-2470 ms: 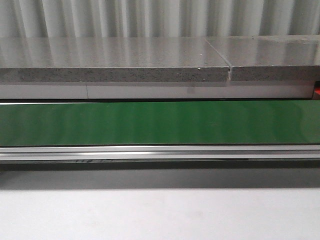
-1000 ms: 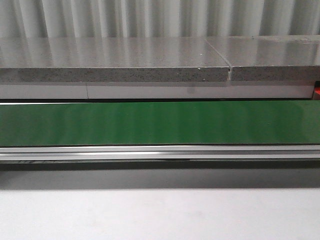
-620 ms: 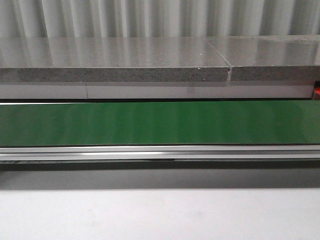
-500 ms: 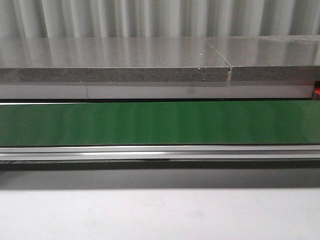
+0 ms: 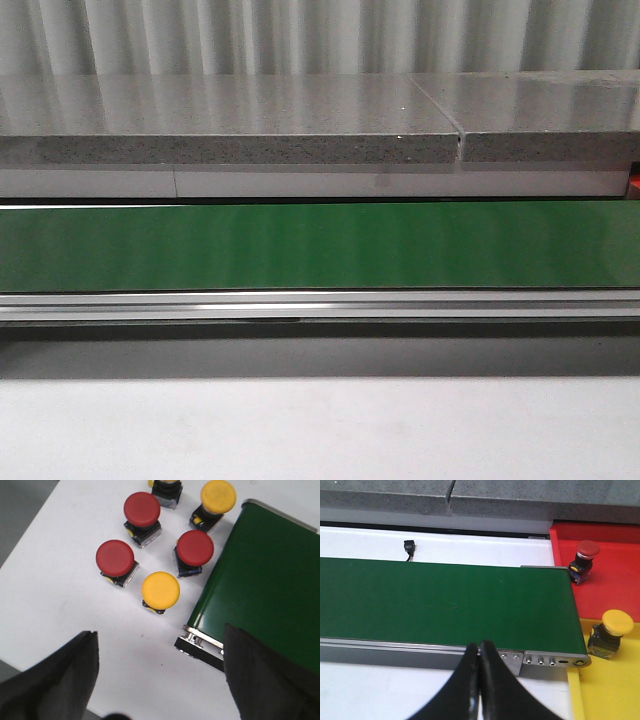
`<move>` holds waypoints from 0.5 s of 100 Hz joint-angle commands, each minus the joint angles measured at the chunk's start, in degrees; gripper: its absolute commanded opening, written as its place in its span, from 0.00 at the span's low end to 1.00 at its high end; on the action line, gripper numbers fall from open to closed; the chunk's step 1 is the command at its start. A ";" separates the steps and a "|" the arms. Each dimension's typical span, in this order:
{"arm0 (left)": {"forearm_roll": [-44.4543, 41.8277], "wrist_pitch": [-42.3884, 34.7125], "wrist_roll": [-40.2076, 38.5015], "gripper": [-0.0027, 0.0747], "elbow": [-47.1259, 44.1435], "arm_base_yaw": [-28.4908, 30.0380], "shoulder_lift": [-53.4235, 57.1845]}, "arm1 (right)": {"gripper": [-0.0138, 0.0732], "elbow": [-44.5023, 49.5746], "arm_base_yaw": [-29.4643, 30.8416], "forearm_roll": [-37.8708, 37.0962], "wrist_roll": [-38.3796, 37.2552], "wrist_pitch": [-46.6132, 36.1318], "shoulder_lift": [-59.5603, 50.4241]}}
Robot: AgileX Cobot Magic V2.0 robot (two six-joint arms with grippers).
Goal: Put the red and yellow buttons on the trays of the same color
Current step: 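Lower the left gripper onto another red button beside the belt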
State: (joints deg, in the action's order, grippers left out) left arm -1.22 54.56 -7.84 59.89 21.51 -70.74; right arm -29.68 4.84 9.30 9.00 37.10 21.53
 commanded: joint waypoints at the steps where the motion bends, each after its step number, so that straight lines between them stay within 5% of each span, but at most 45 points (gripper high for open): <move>1: 1.22 0.18 -0.53 0.68 3.36 1.79 -2.59 | 0.04 -1.46 -0.23 0.73 0.47 -4.32 0.44; 50: 3.99 1.17 -0.53 0.68 11.42 7.02 -20.66 | 0.04 -1.46 -0.23 0.73 0.47 -4.32 0.44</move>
State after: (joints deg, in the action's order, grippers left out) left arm 1.65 57.31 -7.84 68.09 28.42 -91.08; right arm -29.68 4.84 9.30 9.00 37.10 21.53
